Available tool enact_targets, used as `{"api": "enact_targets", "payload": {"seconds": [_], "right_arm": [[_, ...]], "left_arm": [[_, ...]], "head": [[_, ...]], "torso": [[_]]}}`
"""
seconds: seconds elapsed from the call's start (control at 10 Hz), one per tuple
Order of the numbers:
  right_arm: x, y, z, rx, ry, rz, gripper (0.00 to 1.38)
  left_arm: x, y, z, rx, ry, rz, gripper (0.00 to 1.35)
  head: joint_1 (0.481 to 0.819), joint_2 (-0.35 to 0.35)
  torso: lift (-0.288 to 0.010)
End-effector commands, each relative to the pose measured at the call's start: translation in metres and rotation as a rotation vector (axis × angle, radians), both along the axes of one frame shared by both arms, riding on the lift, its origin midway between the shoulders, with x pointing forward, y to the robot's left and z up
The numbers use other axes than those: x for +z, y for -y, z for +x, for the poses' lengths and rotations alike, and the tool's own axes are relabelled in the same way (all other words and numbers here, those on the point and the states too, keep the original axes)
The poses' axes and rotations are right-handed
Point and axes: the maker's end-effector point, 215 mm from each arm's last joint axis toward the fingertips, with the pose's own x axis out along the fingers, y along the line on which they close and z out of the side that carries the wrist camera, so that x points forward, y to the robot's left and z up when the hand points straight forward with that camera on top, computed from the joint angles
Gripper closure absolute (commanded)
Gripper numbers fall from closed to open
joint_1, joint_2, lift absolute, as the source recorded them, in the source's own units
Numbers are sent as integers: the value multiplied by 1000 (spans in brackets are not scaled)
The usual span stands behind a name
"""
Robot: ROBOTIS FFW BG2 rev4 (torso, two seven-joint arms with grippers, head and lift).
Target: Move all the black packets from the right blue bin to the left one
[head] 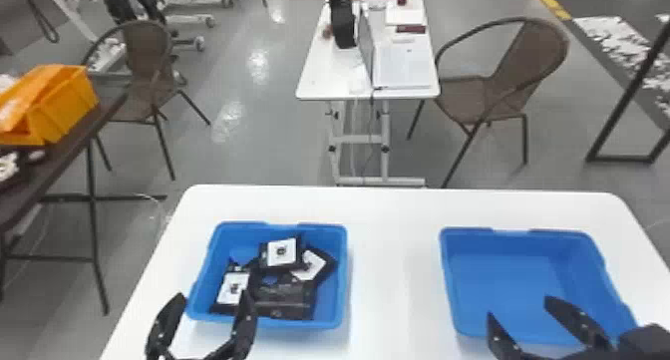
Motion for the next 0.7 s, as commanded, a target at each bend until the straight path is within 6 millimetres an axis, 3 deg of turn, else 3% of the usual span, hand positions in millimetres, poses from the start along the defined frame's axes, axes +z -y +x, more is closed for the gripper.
{"api": "enact_targets", "payload": {"seconds": [0.0, 0.6], "right_arm": [[1, 0, 0, 0, 3, 0, 194], [1, 7, -2, -21, 12, -10, 194]], "left_arm": [[0, 1, 0, 2, -1, -5, 171], [0, 1, 0, 2, 1, -5, 171]], "head": [[695, 103], [695, 93]], "torso": [[0], [0]]}}
